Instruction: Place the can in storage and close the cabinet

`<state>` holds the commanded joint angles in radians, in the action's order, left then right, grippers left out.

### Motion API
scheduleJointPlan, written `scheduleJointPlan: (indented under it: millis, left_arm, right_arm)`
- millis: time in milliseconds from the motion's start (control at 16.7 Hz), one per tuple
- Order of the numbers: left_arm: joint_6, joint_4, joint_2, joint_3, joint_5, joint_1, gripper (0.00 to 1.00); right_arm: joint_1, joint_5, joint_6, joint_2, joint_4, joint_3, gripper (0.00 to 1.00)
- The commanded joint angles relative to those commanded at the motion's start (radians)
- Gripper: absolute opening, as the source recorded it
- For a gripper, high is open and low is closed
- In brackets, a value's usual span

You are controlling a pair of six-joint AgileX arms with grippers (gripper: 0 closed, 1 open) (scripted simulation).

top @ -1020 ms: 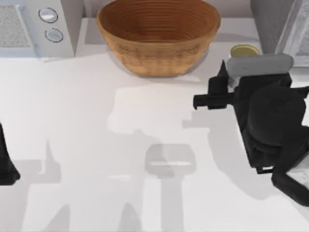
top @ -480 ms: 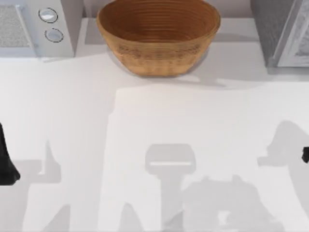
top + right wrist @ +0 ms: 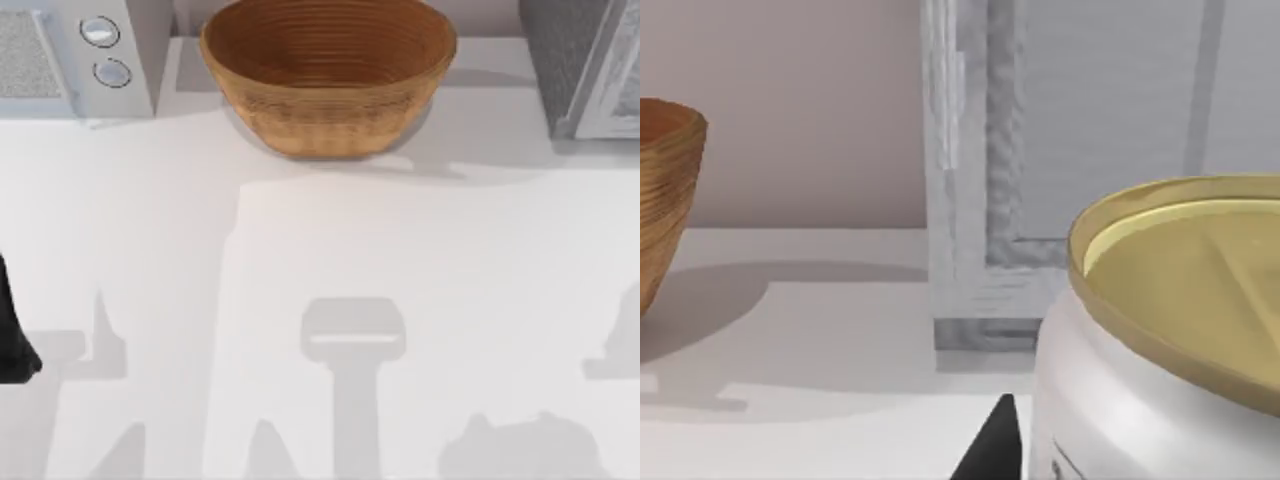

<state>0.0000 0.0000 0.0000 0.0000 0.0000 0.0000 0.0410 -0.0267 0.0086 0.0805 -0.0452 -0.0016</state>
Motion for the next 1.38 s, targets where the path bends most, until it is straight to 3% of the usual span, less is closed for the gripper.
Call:
scheduleJointPlan:
  millis: [720, 960, 1380]
  left_arm:
    - [0.0, 0.0, 0.0, 0.0, 0.0, 0.0, 1.0]
    - [0.0, 0.0, 0.0, 0.0, 0.0, 0.0, 1.0]
    - [0.0, 0.0, 0.0, 0.0, 0.0, 0.0, 1.0]
  right_arm:
    - [-0.029, 0.02, -0.003, -0.032, 0.054, 0.063, 0.0]
    - [-0.006, -0.004, -0.001, 0.13, 0.103, 0.29, 0.0]
    - [0.051, -0.071, 0.005, 0.57, 0.247, 0.858, 0.0]
